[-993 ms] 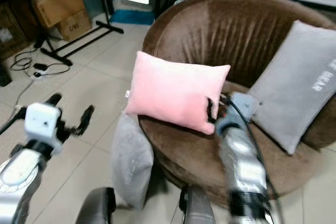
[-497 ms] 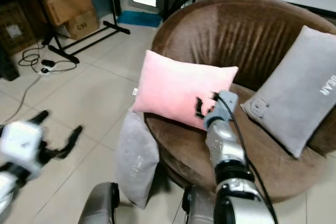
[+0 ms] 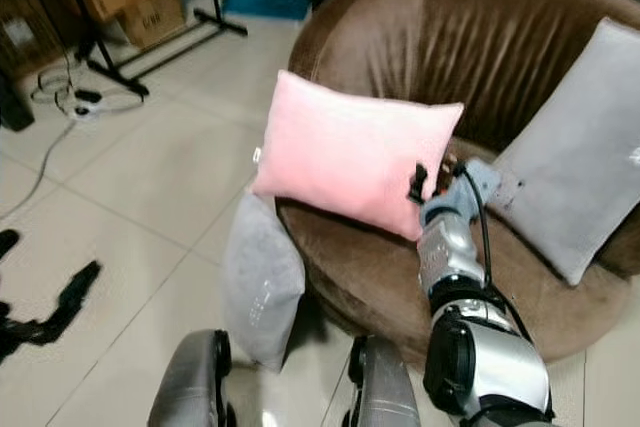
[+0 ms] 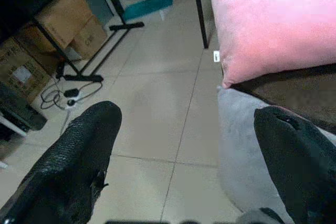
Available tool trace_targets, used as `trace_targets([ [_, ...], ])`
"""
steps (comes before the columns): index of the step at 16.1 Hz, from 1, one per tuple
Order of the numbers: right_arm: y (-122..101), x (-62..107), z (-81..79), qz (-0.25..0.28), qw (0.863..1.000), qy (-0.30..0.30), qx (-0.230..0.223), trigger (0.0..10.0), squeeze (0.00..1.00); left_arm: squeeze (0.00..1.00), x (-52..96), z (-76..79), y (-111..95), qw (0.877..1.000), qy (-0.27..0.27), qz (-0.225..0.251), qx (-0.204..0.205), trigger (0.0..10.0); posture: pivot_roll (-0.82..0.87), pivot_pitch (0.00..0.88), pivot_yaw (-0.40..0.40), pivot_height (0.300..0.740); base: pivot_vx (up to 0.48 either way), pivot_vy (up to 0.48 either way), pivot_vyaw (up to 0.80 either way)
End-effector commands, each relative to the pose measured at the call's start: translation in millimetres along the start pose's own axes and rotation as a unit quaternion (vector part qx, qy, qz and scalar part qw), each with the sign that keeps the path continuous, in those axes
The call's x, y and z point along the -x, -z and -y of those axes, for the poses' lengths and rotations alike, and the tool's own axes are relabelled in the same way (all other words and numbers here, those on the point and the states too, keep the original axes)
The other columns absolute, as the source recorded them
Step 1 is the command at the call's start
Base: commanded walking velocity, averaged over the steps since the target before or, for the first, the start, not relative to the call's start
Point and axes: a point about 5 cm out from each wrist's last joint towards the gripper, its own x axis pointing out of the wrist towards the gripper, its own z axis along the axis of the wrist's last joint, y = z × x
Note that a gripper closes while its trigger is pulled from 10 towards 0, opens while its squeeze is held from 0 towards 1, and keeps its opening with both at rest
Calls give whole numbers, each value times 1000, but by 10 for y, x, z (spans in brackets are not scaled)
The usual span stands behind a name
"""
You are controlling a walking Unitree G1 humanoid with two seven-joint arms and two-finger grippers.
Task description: Move the pillow to the sofa from floor
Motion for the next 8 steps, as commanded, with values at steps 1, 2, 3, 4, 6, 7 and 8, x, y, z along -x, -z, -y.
trace_targets([
  [1, 70, 15, 84, -10, 999, 35, -26, 10000, 0, 0, 81, -39, -70, 1000, 5, 10, -10, 10000, 233, 209, 10, 600, 0, 0, 0],
  [2, 122, 25, 81, -21, 998, 39, -42, 10000, 0, 0, 104, -66, -73, 1000, 10, 6, -13, 10000, 236, 216, 12, 600, 0, 0, 0],
  [3, 198, 42, 67, -34, 996, 41, -66, 10000, 0, 0, 120, -99, -78, 1000, 11, 1, -14, 10000, 238, 224, 19, 600, 0, 0, 0],
  [4, 223, 48, 59, -38, 996, 40, -74, 10000, 0, 0, 124, -109, -80, 1000, 10, -1, -13, 10000, 238, 224, 19, 600, 0, 0, 0],
  [6, 329, 79, -65, -48, 987, 5, -153, 10000, 0, 0, 221, -151, -85, 1000, 12, -6, -1, 10000, 234, 223, 17, 600, 0, 0, 0],
  [7, 332, 82, -109, -45, 982, -11, -181, 10000, 0, 0, 246, -151, -83, 1000, 12, -7, 4, 10000, 234, 223, 15, 600, 0, 0, 0],
  [8, 308, 77, -136, -37, 977, -20, -211, 10000, 0, 0, 257, -146, -81, 1000, 13, -7, 5, 10000, 236, 223, 12, 600, 0, 0, 0],
])
